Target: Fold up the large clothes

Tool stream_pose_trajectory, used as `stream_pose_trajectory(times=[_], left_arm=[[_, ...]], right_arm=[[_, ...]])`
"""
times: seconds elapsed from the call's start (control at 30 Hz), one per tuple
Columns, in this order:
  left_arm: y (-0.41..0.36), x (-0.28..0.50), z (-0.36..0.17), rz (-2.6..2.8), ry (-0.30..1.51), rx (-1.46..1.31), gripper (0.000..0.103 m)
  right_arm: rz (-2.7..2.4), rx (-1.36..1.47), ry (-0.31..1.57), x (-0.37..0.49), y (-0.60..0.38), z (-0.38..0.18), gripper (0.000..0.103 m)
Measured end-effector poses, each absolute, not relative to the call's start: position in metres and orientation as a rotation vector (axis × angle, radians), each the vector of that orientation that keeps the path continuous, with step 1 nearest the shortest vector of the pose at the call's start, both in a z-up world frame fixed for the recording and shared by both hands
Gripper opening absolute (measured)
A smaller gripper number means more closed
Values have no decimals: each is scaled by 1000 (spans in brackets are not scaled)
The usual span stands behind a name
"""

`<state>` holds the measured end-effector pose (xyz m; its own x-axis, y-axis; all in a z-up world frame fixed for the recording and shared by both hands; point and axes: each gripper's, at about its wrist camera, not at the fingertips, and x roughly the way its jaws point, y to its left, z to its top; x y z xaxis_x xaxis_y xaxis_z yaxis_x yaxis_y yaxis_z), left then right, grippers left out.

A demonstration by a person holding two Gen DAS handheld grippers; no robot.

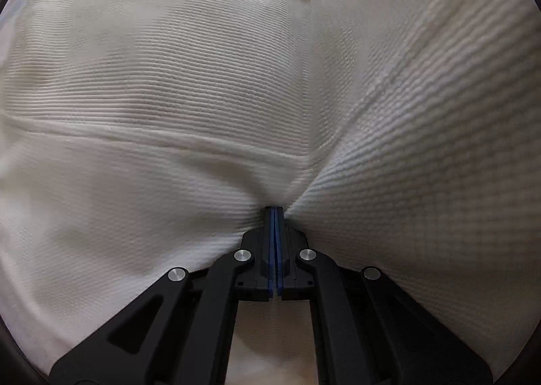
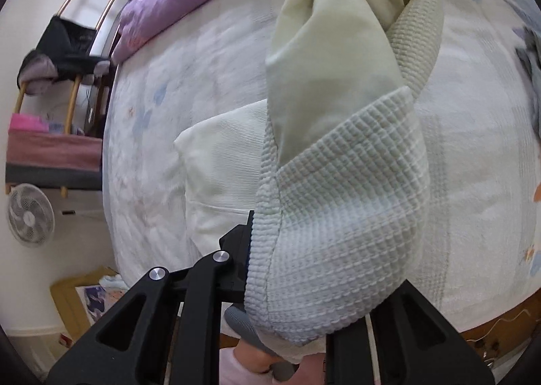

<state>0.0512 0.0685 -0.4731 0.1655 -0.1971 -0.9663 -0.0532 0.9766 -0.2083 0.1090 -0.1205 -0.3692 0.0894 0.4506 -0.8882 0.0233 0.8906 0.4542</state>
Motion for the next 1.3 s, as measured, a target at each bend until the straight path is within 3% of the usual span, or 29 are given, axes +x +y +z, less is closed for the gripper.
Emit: stream_pose_trajectory(times=[0.43, 0.73, 0.83, 0.87, 0.93, 0.97, 1.07, 1.3], left_arm=[[268, 53, -352, 199, 1363, -181, 3], [316, 66, -371, 271, 1365, -121, 4], [325, 68, -369, 306, 1388, -99, 5], [328, 67, -374, 312, 1398, -101, 8], [330, 67, -377, 335, 1413, -101, 27], [335, 63, -379, 355, 1426, -92, 29], [346, 51, -378, 394, 1441, -105, 29], [357, 50, -348, 426, 1416, -146, 32]], right_arm=[[336, 354, 1534, 114, -7, -406, 17], [278, 348, 1607, 111, 45, -476, 18], [297, 477, 1658, 113, 55, -506, 47], [331, 552, 1700, 112, 60, -515, 64], [435, 652, 1775, 107, 75, -526, 78], [467, 634, 1788, 104, 80, -526, 85], [585, 582, 1830, 101, 85, -518, 86], [809, 902, 1985, 76, 50, -509, 86]])
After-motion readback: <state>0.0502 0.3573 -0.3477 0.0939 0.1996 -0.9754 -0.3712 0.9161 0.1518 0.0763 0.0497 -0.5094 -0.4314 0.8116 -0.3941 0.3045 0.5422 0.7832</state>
